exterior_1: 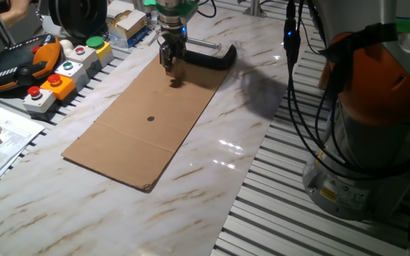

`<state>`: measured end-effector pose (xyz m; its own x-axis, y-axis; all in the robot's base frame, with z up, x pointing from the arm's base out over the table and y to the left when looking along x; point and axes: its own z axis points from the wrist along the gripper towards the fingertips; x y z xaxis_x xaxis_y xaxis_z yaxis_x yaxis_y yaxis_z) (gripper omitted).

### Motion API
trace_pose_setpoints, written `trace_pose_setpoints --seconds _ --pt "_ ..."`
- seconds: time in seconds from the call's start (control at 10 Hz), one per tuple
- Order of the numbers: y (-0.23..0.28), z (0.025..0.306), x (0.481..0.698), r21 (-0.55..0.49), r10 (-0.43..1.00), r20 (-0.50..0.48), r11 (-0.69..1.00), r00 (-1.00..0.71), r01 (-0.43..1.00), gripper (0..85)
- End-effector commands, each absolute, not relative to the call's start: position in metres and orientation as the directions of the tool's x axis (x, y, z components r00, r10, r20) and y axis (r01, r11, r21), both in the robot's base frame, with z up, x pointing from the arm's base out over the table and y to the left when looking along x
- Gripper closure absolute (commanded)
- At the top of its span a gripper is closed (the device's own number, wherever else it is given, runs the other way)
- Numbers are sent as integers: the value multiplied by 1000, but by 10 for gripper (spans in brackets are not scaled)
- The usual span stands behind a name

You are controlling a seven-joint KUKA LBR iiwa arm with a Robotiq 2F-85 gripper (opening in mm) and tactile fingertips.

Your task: Hold a small block with the gripper and sweep it from left to right on the table

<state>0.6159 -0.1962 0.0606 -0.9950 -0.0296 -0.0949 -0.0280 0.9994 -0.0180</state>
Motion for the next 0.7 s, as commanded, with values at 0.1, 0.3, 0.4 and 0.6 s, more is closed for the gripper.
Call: trace_pose_setpoints --seconds 0.1,0.3,0.4,0.6 --pt "-197 59 616 -20 -21 -97 1000 -995 -19 0" --pt "-197 57 615 -18 -14 -98 1000 -995 -13 0" --pt "-197 58 615 -18 -14 -100 1000 -995 -13 0" --pt "-197 58 615 -21 -15 -98 1000 -995 -13 0"
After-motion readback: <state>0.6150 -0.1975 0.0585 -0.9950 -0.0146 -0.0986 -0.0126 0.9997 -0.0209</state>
